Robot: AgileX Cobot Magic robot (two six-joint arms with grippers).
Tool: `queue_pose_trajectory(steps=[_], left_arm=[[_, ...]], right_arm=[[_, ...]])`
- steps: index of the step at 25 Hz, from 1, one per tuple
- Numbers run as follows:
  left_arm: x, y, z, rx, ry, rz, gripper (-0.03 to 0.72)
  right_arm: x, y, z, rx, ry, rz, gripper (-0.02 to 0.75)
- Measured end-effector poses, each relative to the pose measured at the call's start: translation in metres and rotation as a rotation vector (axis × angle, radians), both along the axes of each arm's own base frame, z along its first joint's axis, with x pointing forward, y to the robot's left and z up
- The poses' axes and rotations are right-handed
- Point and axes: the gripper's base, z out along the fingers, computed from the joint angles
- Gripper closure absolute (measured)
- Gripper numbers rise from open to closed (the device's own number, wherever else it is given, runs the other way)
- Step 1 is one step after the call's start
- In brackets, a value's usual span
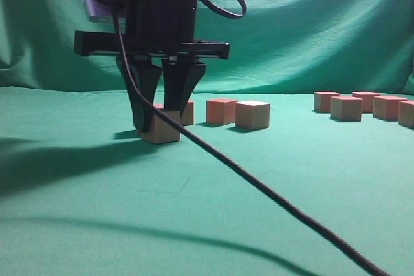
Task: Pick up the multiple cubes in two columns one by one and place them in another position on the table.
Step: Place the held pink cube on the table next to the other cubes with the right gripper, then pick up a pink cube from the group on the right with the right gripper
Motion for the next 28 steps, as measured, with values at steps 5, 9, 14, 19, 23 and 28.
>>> queue_pose_trajectory(steps=[5, 9, 14, 19, 23, 28], left_arm=[[0.0, 0.0, 0.0, 0.0, 0.0, 0.0, 0.688], [0.0, 0.0, 0.0, 0.0, 0.0, 0.0, 0.688], [0.0, 0.0, 0.0, 0.0, 0.0, 0.0, 0.688], [0.0, 0.0, 0.0, 0.0, 0.0, 0.0, 0.688], [0.0, 0.0, 0.0, 0.0, 0.0, 0.0, 0.688], [0.0, 0.0, 0.0, 0.0, 0.0, 0.0, 0.688]], right_arm=[[0.001, 0.0, -0.006, -0.014, 0.009, 0.001, 0.344], [0.004, 0.003, 0.005, -0.023, 0.018, 0.001, 0.14], [0.015, 0.01, 0.051, 0.019, -0.075, 0.004, 0.132], [0.013, 0.0, 0.104, 0.056, -0.203, 0.002, 0.132], [0.016, -0.039, 0.149, 0.072, -0.294, -0.096, 0.176], [0.028, -0.126, 0.167, 0.038, -0.295, -0.324, 0.175]])
